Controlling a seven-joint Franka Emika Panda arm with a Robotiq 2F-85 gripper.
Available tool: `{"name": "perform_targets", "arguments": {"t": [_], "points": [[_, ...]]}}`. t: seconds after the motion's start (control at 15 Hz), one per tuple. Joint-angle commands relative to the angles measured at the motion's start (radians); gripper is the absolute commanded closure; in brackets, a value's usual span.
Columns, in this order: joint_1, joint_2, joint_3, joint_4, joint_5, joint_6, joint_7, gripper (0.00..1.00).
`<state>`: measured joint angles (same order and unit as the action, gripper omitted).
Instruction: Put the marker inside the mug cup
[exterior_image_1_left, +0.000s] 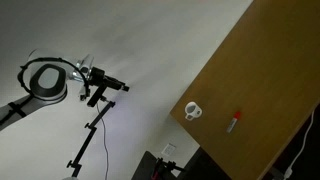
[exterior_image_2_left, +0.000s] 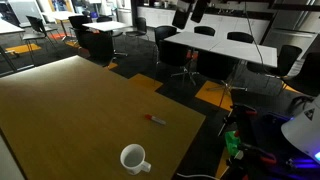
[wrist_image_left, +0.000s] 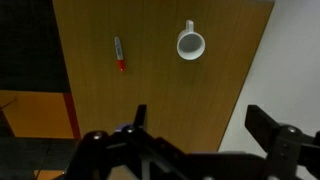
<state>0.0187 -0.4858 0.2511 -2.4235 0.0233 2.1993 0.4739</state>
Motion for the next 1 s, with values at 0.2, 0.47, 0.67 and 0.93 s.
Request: {"name": "perform_targets", "arguments": {"t": [0.2,0.47,0.67,0.93], "points": [[0.009,0.001,-0.008,0.002,-0.005,-0.003,0.004,0.00],[-0.003,-0.005,-0.014,0.000,-0.020,0.013,0.005,0.00],[-0.020,-0.023,-0.044,-0.005,-0.021,0.021,0.004,0.00],[-0.040,-0.031,-0.119,-0.023,-0.032,0.035,-0.089,0.00]]}}
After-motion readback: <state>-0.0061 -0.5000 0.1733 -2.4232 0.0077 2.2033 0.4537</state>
